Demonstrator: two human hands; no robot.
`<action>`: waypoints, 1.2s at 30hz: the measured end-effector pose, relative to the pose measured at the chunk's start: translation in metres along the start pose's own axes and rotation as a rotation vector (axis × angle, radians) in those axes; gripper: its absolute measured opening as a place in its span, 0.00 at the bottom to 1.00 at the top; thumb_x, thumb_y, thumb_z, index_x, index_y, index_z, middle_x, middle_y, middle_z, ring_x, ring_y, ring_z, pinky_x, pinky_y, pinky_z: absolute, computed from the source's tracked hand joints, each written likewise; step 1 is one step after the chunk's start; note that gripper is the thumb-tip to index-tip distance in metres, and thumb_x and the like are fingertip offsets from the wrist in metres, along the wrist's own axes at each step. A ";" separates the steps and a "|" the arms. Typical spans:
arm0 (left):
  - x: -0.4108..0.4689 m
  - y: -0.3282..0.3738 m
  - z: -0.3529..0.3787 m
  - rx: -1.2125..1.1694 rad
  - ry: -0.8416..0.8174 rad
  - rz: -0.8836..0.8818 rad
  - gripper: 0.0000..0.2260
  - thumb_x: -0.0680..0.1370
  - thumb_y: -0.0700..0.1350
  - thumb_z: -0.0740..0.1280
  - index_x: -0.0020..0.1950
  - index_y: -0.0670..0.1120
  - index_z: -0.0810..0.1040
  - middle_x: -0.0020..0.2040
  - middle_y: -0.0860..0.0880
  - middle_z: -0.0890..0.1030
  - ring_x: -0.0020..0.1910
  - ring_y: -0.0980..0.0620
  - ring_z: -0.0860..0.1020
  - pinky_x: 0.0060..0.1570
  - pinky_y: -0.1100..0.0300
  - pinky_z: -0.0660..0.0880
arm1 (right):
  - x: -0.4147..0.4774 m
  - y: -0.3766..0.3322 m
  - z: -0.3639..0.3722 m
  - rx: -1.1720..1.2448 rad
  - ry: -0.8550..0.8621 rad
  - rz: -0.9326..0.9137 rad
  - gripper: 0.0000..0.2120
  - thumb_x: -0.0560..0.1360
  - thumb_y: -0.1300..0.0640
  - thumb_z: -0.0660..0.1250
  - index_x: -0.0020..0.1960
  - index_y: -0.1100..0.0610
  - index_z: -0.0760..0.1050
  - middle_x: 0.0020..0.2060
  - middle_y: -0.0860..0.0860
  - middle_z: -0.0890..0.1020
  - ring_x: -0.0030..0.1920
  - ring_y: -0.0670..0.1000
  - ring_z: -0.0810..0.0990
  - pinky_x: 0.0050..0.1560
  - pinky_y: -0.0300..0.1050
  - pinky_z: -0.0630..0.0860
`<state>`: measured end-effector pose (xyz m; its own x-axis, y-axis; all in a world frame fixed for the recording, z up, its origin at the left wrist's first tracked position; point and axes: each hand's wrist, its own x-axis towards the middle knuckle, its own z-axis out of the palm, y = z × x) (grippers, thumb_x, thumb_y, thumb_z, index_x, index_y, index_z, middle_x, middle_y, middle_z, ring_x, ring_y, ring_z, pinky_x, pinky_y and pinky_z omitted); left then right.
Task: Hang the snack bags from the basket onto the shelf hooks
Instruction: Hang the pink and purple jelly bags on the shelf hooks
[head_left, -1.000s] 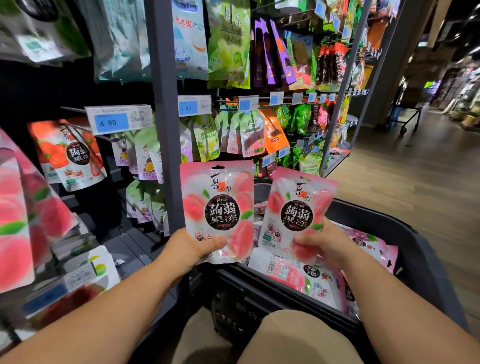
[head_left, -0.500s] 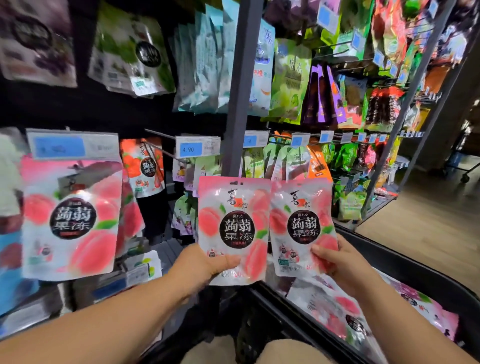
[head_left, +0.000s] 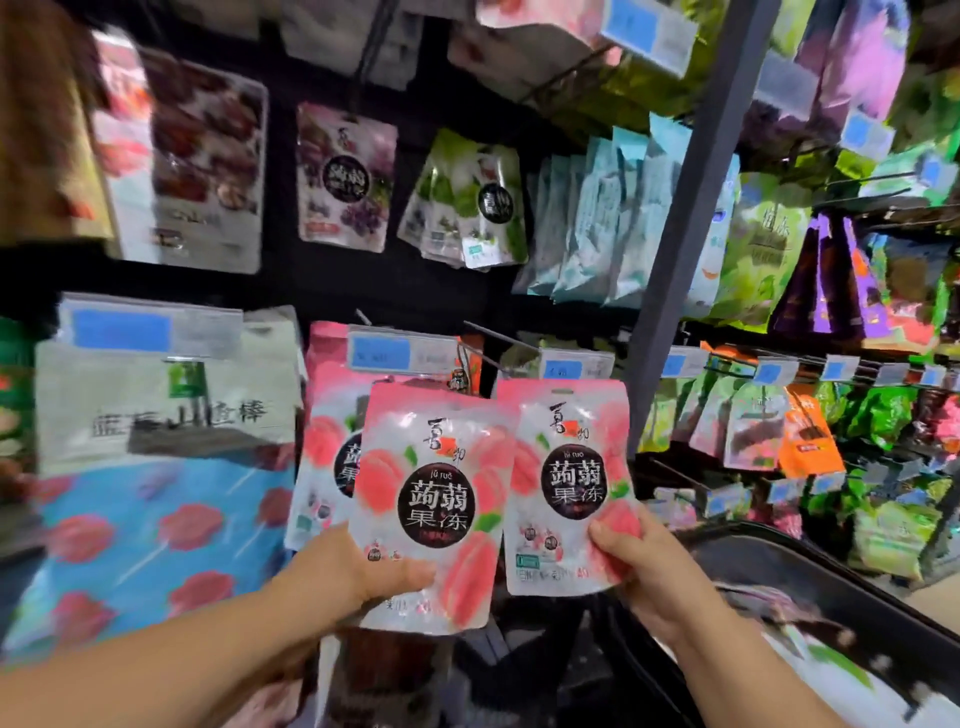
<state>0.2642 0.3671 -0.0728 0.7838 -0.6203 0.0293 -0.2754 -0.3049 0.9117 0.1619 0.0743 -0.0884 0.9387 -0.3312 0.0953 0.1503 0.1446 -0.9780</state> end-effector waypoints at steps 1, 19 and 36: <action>-0.007 -0.004 -0.012 -0.007 0.031 0.005 0.23 0.53 0.68 0.79 0.34 0.51 0.82 0.27 0.52 0.79 0.27 0.58 0.73 0.33 0.66 0.70 | 0.008 0.004 0.015 0.004 -0.029 0.011 0.51 0.42 0.49 0.88 0.61 0.63 0.74 0.51 0.62 0.84 0.46 0.58 0.85 0.44 0.51 0.83; -0.057 -0.047 -0.094 -0.226 0.069 -0.067 0.35 0.48 0.62 0.84 0.50 0.47 0.84 0.35 0.53 0.82 0.29 0.57 0.77 0.32 0.66 0.72 | 0.045 0.044 0.109 0.001 -0.158 0.078 0.48 0.51 0.49 0.87 0.65 0.65 0.73 0.57 0.65 0.82 0.57 0.66 0.81 0.57 0.62 0.79; -0.038 -0.055 -0.100 -0.249 0.102 -0.051 0.20 0.66 0.46 0.80 0.55 0.47 0.81 0.36 0.57 0.84 0.33 0.61 0.79 0.33 0.68 0.72 | 0.039 0.036 0.149 -0.035 -0.073 0.056 0.11 0.75 0.68 0.67 0.57 0.63 0.77 0.49 0.62 0.85 0.46 0.59 0.86 0.42 0.50 0.83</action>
<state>0.3052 0.4800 -0.0832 0.8487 -0.5287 0.0105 -0.0987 -0.1389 0.9854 0.2499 0.2060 -0.0924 0.9658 -0.2541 0.0524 0.0873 0.1279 -0.9879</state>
